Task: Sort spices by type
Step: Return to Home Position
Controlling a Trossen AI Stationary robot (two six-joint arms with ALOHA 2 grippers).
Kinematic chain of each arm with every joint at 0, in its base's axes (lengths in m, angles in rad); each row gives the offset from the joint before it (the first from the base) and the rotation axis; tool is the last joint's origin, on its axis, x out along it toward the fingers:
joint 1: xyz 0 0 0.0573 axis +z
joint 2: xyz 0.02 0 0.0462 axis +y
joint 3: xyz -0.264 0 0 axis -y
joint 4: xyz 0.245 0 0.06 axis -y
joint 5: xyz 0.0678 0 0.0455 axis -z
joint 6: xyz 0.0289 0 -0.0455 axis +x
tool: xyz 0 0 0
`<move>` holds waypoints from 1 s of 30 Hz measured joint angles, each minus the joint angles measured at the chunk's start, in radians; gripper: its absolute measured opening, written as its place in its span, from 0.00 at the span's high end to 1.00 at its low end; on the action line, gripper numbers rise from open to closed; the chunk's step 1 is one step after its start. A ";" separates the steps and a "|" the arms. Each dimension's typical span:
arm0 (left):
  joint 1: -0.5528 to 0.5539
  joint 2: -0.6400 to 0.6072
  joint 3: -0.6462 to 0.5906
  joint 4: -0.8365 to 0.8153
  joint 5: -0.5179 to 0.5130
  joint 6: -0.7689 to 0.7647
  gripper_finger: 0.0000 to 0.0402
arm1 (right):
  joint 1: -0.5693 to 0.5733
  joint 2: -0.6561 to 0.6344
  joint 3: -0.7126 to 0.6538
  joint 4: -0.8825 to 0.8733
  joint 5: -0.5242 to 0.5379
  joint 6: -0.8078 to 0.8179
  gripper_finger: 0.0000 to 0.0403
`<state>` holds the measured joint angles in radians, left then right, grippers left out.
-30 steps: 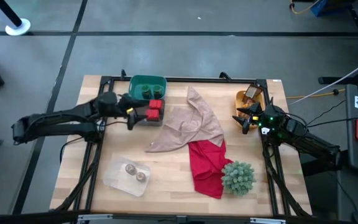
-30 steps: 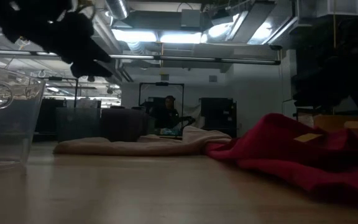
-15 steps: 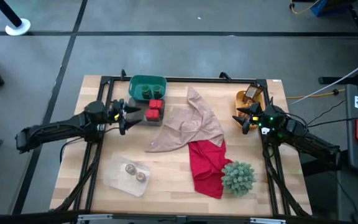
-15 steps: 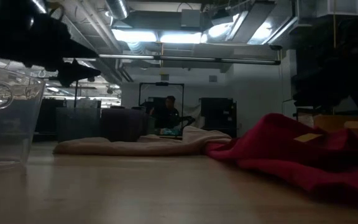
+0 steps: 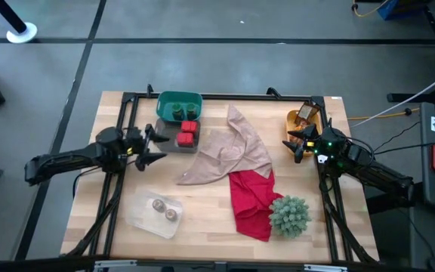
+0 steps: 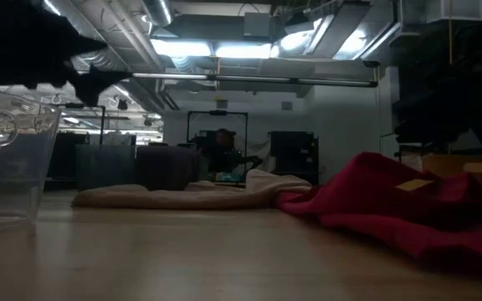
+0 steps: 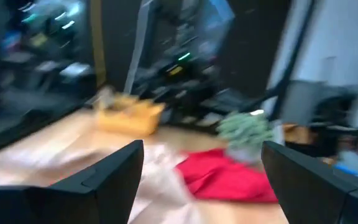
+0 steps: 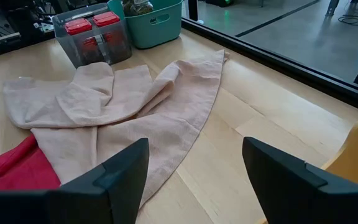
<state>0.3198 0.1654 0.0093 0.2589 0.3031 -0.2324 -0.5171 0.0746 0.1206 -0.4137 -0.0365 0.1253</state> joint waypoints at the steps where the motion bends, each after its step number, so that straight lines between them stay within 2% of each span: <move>1: -0.009 -0.014 0.000 0.020 0.029 0.004 0.23 | 0.000 0.000 0.000 0.000 0.000 0.000 0.36; 5: -0.034 -0.084 0.000 0.076 0.169 0.005 0.23 | 0.000 0.000 0.000 0.000 0.000 0.000 0.36; 10: -0.043 -0.164 0.000 0.076 0.262 0.006 0.23 | 0.000 0.000 0.000 0.000 0.000 -0.001 0.36; 19: -0.043 -0.161 0.007 0.038 0.281 0.007 0.23 | 0.000 0.000 0.000 0.016 -0.004 -0.003 0.36; 21: -0.043 -0.161 0.007 0.035 0.269 0.012 0.23 | 0.000 0.000 -0.003 0.062 -0.066 -0.013 0.36; 26: -0.043 -0.161 0.007 0.037 0.216 0.074 0.23 | 0.001 0.000 -0.007 0.202 -0.371 -0.053 0.36; 30: -0.043 -0.161 0.008 0.037 0.166 0.109 0.23 | 0.000 0.000 -0.007 0.227 -0.464 -0.021 0.36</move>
<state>0.2764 0.0044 0.0170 0.2955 0.4693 -0.1234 -0.5167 0.0742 0.1139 -0.1867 -0.5003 0.1046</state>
